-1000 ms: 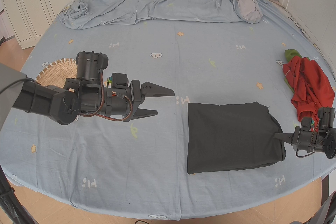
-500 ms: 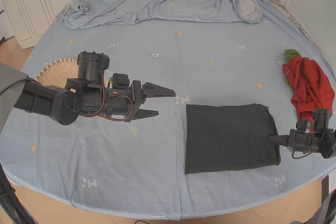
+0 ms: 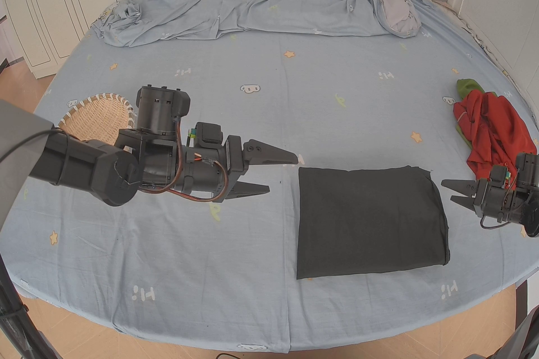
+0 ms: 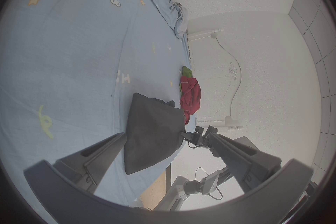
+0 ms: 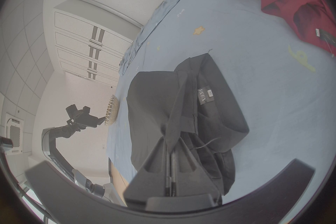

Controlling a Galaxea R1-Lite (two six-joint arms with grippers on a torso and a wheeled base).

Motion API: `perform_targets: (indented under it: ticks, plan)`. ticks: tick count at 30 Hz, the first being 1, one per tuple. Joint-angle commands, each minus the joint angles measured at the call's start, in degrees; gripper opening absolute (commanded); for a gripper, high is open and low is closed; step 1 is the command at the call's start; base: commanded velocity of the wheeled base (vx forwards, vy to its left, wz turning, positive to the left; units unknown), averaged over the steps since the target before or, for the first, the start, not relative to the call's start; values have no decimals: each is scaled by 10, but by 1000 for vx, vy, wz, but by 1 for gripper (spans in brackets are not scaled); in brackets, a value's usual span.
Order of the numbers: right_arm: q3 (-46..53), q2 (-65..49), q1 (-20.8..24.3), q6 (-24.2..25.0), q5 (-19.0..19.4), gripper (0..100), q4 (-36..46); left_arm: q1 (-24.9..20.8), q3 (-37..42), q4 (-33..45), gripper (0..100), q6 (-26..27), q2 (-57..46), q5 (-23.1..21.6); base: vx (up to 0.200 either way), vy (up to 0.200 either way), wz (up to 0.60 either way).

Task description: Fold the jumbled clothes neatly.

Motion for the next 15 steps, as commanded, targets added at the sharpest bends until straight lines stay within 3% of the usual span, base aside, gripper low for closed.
perform_targets:
  ticks: [1, 7, 15]
  plan:
    - [-71, 50, 42, 31, 2, 100, -1, -24, -10, -1, 100, -2, 15, 0, 0, 0, 0]
    - [-132, 109, 76, 37, 2, 100, -2, -26, -10, -1, 100, -2, 15, 0, 0, 0, 0]
    - [-157, 123, 76, 38, 1, 100, 0, -21, -8, -1, 100, -4, 15, 1, 0, 0, 0]
